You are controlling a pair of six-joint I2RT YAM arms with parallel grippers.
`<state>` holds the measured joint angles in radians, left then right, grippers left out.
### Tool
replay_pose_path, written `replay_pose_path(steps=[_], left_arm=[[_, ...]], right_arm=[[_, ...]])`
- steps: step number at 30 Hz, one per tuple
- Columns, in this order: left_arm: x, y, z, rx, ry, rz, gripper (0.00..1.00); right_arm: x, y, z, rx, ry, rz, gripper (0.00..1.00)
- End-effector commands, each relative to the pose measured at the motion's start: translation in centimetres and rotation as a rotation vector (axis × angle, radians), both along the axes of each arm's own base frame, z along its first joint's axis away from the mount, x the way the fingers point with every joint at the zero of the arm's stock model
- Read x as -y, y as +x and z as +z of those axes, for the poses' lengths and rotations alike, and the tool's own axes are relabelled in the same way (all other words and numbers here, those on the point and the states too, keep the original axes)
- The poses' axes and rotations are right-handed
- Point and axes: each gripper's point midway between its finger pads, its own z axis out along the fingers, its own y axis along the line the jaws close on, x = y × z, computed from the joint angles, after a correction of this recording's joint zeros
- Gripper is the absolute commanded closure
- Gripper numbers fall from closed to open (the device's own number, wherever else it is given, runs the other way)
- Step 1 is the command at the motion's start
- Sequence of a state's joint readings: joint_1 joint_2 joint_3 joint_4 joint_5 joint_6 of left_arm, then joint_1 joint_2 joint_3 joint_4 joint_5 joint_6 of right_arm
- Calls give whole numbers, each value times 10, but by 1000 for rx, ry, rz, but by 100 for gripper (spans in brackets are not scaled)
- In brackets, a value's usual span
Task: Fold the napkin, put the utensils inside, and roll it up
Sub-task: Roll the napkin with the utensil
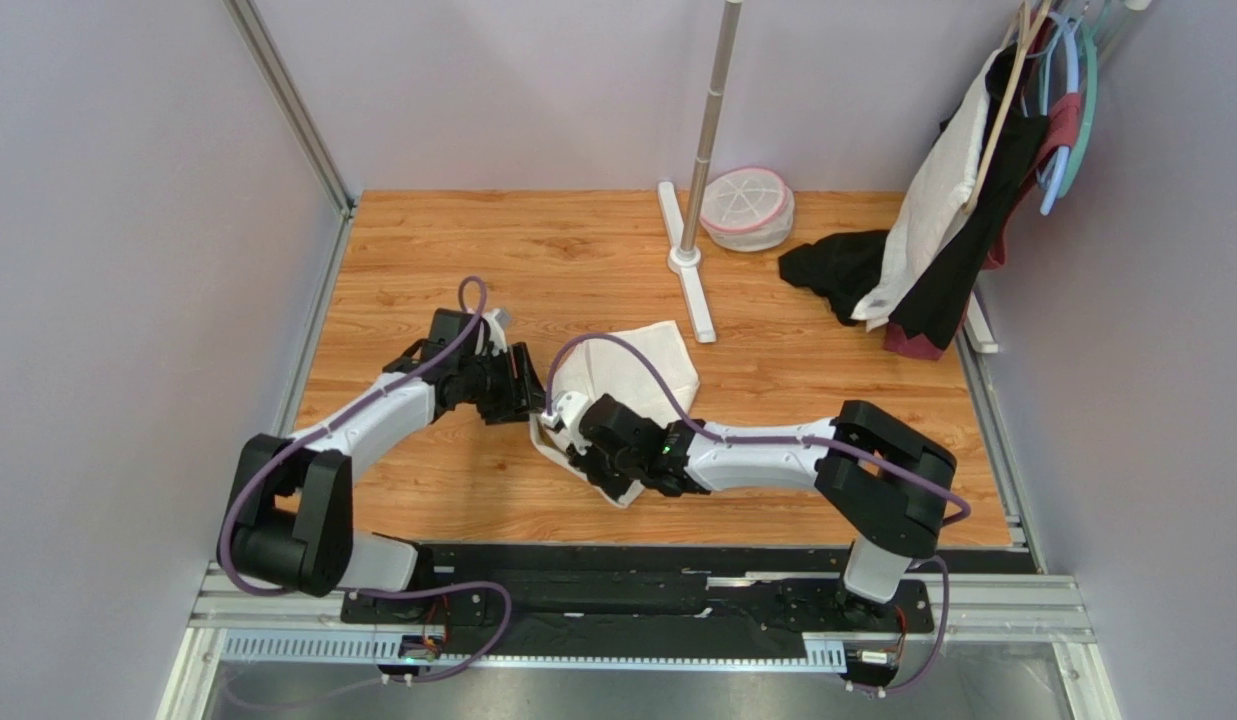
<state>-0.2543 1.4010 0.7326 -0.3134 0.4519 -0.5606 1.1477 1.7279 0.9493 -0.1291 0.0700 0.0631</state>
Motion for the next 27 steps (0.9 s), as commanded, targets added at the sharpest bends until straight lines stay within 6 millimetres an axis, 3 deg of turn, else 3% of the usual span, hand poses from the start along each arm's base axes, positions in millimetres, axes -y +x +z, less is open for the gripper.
replay_pose_path(steps=[1, 14, 20, 27], left_arm=[[-14, 13, 23, 111, 53, 56, 37], [-55, -3, 16, 194, 207, 188, 35], [-32, -4, 15, 219, 104, 143, 35], [-5, -16, -3, 135, 20, 107, 34]], right_arm=[[-1, -32, -20, -263, 68, 91, 100], [5, -7, -33, -495, 161, 33, 100], [13, 2, -47, -541, 141, -22, 100], [20, 13, -59, -597, 134, -83, 100]])
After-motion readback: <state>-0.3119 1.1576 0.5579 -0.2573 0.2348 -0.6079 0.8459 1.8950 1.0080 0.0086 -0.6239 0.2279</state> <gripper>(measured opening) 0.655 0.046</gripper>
